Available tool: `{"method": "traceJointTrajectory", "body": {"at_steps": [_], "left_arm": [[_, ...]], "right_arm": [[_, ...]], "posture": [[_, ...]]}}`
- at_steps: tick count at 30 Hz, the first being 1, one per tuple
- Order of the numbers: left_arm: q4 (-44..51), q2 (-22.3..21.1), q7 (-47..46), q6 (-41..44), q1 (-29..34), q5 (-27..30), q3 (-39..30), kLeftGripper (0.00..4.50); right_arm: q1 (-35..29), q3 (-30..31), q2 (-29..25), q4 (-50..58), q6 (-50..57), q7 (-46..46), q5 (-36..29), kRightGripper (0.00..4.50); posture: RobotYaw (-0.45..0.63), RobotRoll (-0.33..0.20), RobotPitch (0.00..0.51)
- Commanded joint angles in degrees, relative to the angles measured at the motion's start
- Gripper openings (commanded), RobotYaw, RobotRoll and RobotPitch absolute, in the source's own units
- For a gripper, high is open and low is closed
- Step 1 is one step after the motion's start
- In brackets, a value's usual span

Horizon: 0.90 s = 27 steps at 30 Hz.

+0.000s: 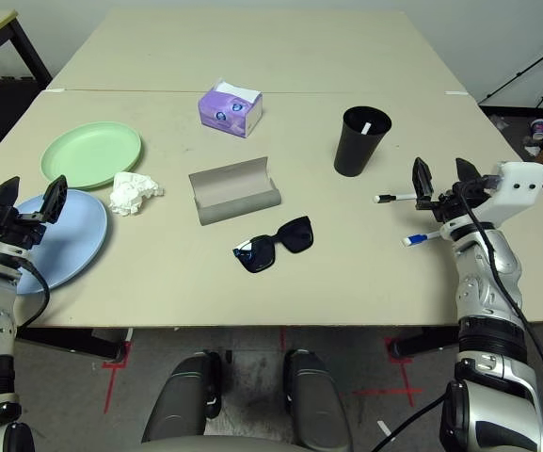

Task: Organize and tidy the items on the table.

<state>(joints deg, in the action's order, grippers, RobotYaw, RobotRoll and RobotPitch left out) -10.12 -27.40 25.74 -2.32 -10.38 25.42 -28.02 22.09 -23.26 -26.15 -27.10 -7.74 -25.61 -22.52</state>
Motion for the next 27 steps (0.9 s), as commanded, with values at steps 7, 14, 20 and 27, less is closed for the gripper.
{"method": "traceJointTrajectory", "body": {"at_steps": [7,14,20,27], "left_arm": [[-1.2,-0.9,0.5,0.9,-0.2,-0.7,0.6,4.5],[-0.9,-0.9,0.5,1.1,-0.3,-1.0,1.0,4.5],[-0.2,-0.7,0.5,1.3,0.3,-1.0,1.4,4.5],[-0.1,-0.7,0.5,1.2,0.3,-1.1,1.8,4.5]], "right_arm": [[-0.3,0.5,-1.2,1.9,2.9,-0.7,0.2,4.43],[0.1,2.0,-0.5,3.9,5.1,-4.0,-0.7,4.43],[0.2,4.8,-1.1,5.9,6.0,-12.6,-2.6,4.43],[1.0,11.4,-5.6,6.2,4.0,-30.5,-1.9,4.43]], "posture": [[-0.04,0.0,0.103],[-0.03,0.0,0.103],[-0.02,0.0,0.1],[-0.02,0.0,0.097]]}}
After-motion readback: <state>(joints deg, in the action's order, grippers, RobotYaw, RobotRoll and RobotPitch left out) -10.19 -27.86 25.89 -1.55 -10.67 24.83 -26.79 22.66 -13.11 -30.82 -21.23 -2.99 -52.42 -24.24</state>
